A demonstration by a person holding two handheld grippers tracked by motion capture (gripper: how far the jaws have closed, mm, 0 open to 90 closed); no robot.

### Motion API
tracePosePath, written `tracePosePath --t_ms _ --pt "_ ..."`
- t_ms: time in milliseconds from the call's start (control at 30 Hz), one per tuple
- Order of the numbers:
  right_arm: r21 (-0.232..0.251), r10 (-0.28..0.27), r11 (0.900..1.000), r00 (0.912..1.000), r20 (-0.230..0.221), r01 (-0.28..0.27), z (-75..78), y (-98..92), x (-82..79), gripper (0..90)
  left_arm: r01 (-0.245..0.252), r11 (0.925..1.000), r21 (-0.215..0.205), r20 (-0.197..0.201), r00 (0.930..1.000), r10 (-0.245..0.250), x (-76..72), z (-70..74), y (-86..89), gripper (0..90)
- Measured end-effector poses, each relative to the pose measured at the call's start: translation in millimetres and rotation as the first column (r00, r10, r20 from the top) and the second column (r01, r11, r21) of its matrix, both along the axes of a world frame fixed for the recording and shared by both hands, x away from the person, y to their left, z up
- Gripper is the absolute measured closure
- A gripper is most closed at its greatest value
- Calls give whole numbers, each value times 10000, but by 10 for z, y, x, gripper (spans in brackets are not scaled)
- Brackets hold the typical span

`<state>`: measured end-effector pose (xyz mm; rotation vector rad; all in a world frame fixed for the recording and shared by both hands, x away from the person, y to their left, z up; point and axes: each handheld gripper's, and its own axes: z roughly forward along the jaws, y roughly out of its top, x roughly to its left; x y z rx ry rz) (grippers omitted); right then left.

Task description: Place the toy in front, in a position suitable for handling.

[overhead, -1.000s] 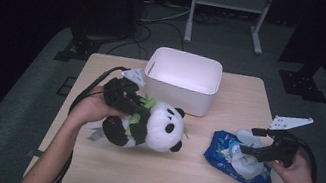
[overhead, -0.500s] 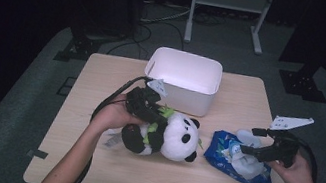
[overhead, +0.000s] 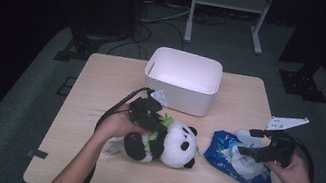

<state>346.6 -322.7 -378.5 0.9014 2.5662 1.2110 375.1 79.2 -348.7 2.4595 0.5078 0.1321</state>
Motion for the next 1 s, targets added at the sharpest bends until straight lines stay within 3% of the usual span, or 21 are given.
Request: tracePosePath --t_ms 267,433,633,733,1000 --pt "-89 23 10000 10000 -82 -23 -29 23 9 127 -72 10000 -62 -266 9996 70 -48 -168 42 593" --pt "-164 59 9998 9999 -138 -62 -52 44 20 127 -62 9994 -354 -410 9991 47 -58 -179 95 554" --pt "-257 86 9996 9998 -153 -90 -49 72 29 127 13 9984 -567 -594 9982 -46 -51 -146 126 459" --pt "-248 84 9997 9999 -128 -87 -33 75 30 126 -60 9946 -1035 -658 9978 -8 -50 -84 174 402" --pt "-228 139 9996 9998 -146 -143 -31 97 31 127 -214 9927 -1187 -349 9992 174 -83 79 304 341"
